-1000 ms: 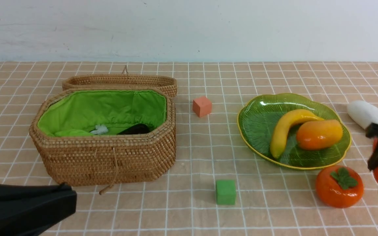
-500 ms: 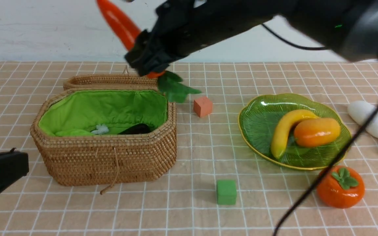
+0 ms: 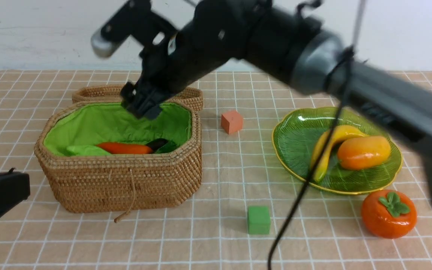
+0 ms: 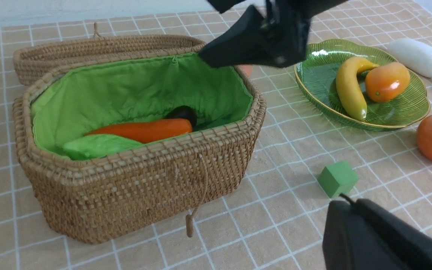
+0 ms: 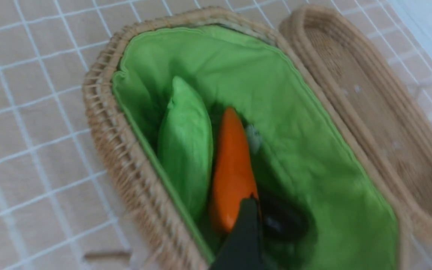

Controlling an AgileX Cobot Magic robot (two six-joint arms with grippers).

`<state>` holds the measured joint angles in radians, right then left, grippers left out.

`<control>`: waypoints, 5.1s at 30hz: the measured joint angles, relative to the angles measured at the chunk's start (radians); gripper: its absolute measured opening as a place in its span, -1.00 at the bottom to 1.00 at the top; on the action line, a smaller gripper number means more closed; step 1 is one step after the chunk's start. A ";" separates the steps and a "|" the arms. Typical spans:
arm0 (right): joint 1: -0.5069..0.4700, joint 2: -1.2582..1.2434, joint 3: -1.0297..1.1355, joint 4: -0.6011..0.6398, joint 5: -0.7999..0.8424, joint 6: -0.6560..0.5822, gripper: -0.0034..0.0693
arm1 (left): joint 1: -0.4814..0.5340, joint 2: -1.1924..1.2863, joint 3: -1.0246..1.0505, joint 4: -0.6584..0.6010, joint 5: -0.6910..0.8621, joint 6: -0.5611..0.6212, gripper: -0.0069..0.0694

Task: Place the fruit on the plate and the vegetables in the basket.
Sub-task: Use the right arm to grab a carrot and put it into the left basket, then grab a tomato with your right arm and place it on the plate on the right, then take a daikon with your right arm and place it on the basket on the left.

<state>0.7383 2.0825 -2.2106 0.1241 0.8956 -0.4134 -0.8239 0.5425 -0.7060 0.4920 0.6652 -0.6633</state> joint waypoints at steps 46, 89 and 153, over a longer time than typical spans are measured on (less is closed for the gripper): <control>-0.937 -0.436 1.376 0.768 -0.309 -0.183 0.72 | 0.000 0.018 0.000 -0.325 -0.167 0.402 -0.84; -0.758 -0.450 1.333 0.693 -0.191 -0.169 0.49 | 0.000 0.018 0.000 -0.360 -0.156 0.402 -0.83; -1.046 0.016 0.742 0.127 -0.461 -0.134 0.77 | 0.000 0.020 0.000 -0.362 -0.245 0.405 -0.77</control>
<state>-0.3078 2.0982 -1.4689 0.2515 0.4343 -0.5479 -0.8239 0.5622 -0.7060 0.1298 0.4202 -0.2582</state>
